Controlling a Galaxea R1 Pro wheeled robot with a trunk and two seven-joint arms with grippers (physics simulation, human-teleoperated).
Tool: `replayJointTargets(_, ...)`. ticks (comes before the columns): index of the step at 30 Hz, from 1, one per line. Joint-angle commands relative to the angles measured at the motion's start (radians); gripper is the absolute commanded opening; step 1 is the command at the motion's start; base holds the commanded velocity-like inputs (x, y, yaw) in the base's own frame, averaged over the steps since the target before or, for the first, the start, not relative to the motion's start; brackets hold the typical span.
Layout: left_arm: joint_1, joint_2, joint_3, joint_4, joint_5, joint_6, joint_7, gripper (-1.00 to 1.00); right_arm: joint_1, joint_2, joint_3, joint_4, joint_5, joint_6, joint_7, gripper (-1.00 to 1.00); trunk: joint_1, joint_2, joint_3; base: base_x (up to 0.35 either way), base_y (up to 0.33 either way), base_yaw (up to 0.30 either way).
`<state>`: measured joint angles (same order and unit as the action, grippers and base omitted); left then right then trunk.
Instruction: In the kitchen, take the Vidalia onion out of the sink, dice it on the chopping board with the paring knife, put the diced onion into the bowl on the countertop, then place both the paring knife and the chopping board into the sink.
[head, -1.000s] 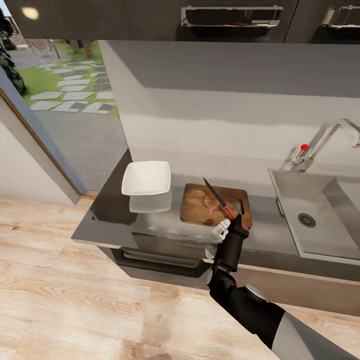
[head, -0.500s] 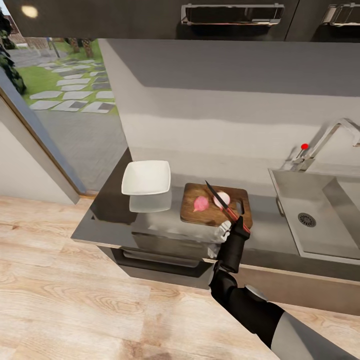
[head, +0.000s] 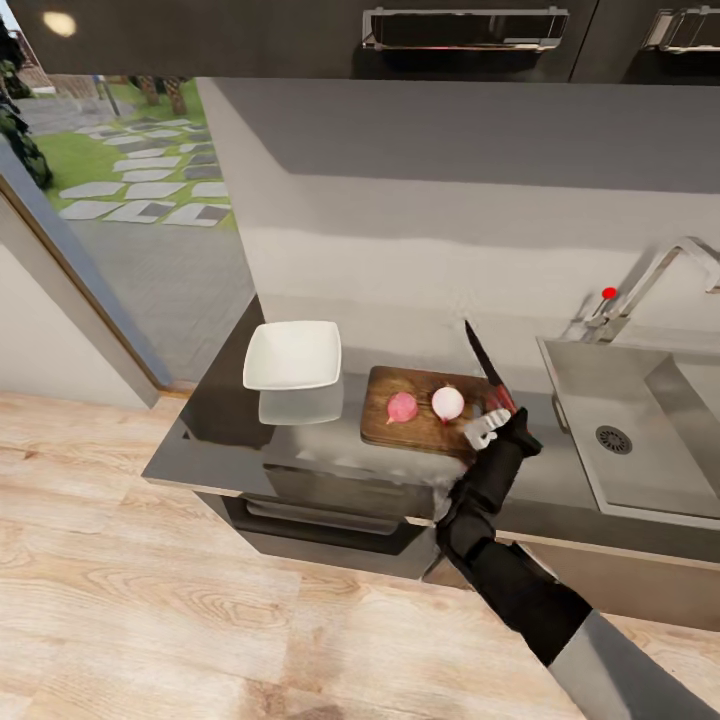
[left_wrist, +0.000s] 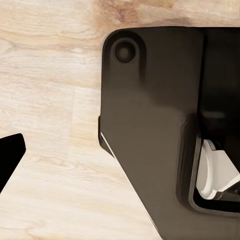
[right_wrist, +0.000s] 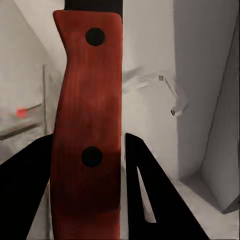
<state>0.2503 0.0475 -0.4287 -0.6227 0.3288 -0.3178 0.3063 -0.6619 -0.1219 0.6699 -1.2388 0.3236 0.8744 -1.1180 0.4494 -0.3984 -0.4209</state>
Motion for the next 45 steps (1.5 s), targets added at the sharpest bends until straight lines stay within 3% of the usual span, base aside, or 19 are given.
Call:
replayJointTargets(1, 0.0, 0.002, -0.008, -0.002, 0.009, -0.003, 0.009, 1.0, -0.001, -0.004, -0.031, -0.027, -0.002, 0.005, 0.001, -1.0, 0.001, -0.002, -0.001, 0.0, 0.0, 0.0)
replayJointTargets(4, 0.0, 0.001, -0.008, -0.002, 0.009, -0.003, 0.009, 1.0, -0.001, -0.021, -0.069, -0.061, -0.001, 0.009, 0.016, -1.0, 0.001, -0.002, -0.001, 0.0, 0.0, 0.0)
replayJointTargets(5, 0.0, 0.001, -0.008, -0.001, 0.009, -0.003, 0.008, 1.0, -0.001, -0.051, -0.075, -0.078, 0.004, 0.014, 0.038, -1.0, 0.001, -0.002, -0.001, 0.0, 0.0, 0.0)
replayJointTargets(6, 0.0, 0.001, -0.009, -0.001, 0.009, -0.003, 0.008, 1.0, -0.001, -0.097, -0.065, -0.115, 0.039, 0.051, 0.08, -1.0, 0.001, -0.002, -0.001, 0.0, 0.0, 0.0)
replayJointTargets(7, 0.0, 0.001, -0.009, -0.001, 0.009, -0.003, 0.008, 1.0, -0.001, -0.112, -0.058, -0.125, 0.061, 0.07, 0.111, -1.0, 0.001, -0.002, -0.001, 0.0, 0.0, 0.0)
replayJointTargets(10, 0.0, 0.001, -0.011, 0.0, 0.01, -0.003, 0.007, 1.0, -0.001, -0.146, -0.048, -0.138, 0.182, 0.096, 0.312, -1.0, 0.001, -0.002, -0.001, 0.0, 0.0, 0.0)
replayJointTargets(14, 0.0, 0.001, -0.011, 0.0, 0.01, -0.003, 0.005, 1.0, -0.001, -0.154, -0.049, -0.143, 0.424, 0.101, 0.625, -1.0, 0.001, -0.002, -0.001, 0.0, 0.0, 0.0)
replayJointTargets(19, 0.0, 0.001, -0.011, 0.0, 0.01, -0.003, 0.004, 1.0, -0.001, -0.148, -0.052, -0.173, 0.634, 0.1, 0.864, -1.0, 0.001, -0.002, -0.001, 0.0, 0.0, 0.0)
replayJointTargets(21, 0.0, 0.001, -0.012, 0.0, 0.01, -0.003, 0.004, 1.0, -0.001, -0.147, -0.053, -0.185, 0.672, 0.1, 0.917, -1.0, 0.001, -0.002, -0.001, 0.0, 0.0, 0.0)
replayJointTargets(27, 0.0, 0.001, -0.012, 0.0, 0.01, -0.003, 0.004, 1.0, -0.001, -0.147, -0.053, -0.195, 0.704, 0.1, 0.985, -1.0, 0.001, -0.002, -0.001, 0.0, 0.021, 0.0)
replayJointTargets(45, 0.0, 0.001, -0.012, 0.0, 0.012, -0.003, 0.004, 1.0, -0.001, -0.142, -0.047, -0.183, 0.703, 0.101, 0.992, -1.0, 0.001, -0.002, -0.001, 0.0, 0.001, 0.0)
